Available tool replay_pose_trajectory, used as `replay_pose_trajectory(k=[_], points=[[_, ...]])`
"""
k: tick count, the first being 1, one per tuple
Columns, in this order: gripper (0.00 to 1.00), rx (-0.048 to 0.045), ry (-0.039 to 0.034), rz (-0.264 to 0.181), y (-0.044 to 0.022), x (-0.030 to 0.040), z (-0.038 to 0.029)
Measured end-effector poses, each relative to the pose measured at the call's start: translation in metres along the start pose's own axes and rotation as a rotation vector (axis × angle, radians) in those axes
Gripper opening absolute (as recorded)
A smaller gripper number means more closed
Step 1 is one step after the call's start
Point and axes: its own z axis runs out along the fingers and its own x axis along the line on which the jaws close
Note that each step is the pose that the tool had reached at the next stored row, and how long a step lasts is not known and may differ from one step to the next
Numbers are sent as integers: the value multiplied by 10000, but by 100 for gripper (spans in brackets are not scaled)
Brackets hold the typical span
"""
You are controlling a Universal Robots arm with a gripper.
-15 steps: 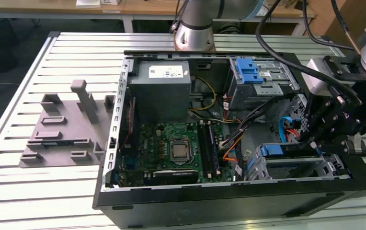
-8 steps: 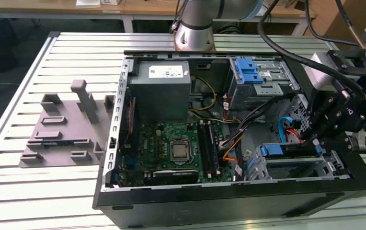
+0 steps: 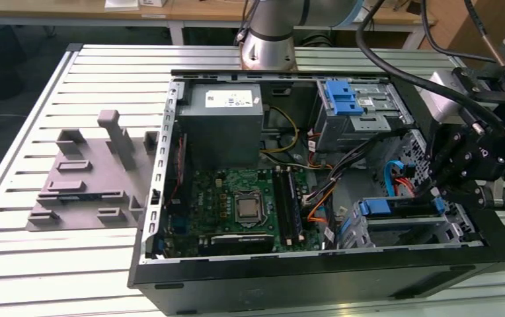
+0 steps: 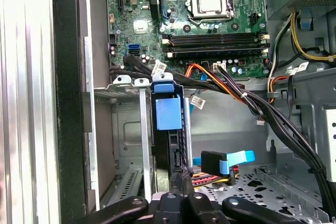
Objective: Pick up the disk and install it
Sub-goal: 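Insert the first disk wire, then insert the second disk wire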
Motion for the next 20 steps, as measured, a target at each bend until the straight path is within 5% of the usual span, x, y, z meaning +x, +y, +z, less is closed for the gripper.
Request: replay_pose_trajectory(k=[10,15,20], points=[[11,2,0,0,0,0,-3],[11,109,-7,-3,19,1,-3],[11,117,-11,-5,41,3,-10]])
